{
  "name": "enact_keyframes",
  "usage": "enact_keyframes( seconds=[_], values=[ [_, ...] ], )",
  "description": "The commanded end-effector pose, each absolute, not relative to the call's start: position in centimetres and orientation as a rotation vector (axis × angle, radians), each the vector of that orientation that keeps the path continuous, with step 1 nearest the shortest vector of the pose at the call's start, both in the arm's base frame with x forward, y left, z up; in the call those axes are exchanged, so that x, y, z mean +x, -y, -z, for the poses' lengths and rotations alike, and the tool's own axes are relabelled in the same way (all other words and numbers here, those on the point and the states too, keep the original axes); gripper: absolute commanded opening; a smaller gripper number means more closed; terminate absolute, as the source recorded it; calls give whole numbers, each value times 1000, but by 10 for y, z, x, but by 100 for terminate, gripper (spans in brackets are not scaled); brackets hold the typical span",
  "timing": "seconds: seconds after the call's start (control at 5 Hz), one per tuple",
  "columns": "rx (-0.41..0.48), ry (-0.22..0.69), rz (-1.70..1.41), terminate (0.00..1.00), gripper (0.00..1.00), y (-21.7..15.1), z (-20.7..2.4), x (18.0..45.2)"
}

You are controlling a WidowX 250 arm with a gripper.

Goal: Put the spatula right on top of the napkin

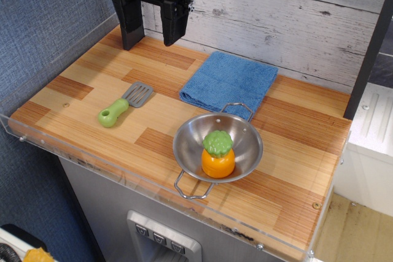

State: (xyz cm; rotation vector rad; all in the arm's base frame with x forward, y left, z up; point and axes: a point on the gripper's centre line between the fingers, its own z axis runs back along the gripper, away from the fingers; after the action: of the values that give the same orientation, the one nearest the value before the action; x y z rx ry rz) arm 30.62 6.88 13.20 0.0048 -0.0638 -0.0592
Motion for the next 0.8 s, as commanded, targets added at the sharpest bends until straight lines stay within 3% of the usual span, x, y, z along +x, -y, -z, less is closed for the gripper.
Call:
enact_keyframes(
  seconds=[0.0,0.2,0.6],
  values=[
    [5,64,59,0,100,-69,-132,306],
    [39,64,7,0,100,-81,-131,289],
    [20,43,-74,0,100,-113,-112,256]
  ],
)
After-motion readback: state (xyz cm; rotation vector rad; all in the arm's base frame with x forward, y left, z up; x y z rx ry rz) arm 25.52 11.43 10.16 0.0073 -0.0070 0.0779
